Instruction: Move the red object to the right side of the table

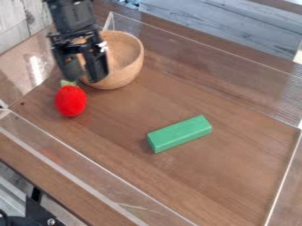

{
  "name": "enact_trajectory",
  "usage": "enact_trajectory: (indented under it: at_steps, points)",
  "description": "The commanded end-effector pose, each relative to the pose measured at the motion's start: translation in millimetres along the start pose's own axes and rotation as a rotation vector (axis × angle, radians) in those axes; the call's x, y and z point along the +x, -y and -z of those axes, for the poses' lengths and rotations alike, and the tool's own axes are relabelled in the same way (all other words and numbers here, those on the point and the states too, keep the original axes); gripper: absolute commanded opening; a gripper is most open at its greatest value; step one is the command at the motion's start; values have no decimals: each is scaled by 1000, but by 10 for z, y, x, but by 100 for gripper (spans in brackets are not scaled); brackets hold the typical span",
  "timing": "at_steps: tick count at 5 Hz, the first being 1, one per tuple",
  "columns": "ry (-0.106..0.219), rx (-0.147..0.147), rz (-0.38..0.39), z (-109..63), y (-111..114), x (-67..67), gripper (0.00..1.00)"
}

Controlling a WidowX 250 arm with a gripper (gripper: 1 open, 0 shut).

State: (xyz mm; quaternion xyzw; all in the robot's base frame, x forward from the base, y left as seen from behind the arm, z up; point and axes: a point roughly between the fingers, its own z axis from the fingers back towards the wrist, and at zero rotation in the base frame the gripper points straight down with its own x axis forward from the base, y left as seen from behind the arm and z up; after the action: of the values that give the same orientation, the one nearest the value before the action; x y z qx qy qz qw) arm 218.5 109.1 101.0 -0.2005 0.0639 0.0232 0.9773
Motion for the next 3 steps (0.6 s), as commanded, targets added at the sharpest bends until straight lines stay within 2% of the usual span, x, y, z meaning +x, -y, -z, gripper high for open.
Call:
enact_trajectory:
  at_steps: [1, 2, 3]
  points:
    - [48, 36, 8, -60, -59, -19, 100]
    - [43, 27, 2, 56, -121, -11, 100]
    - [41, 27, -4, 97, -138, -4, 0]
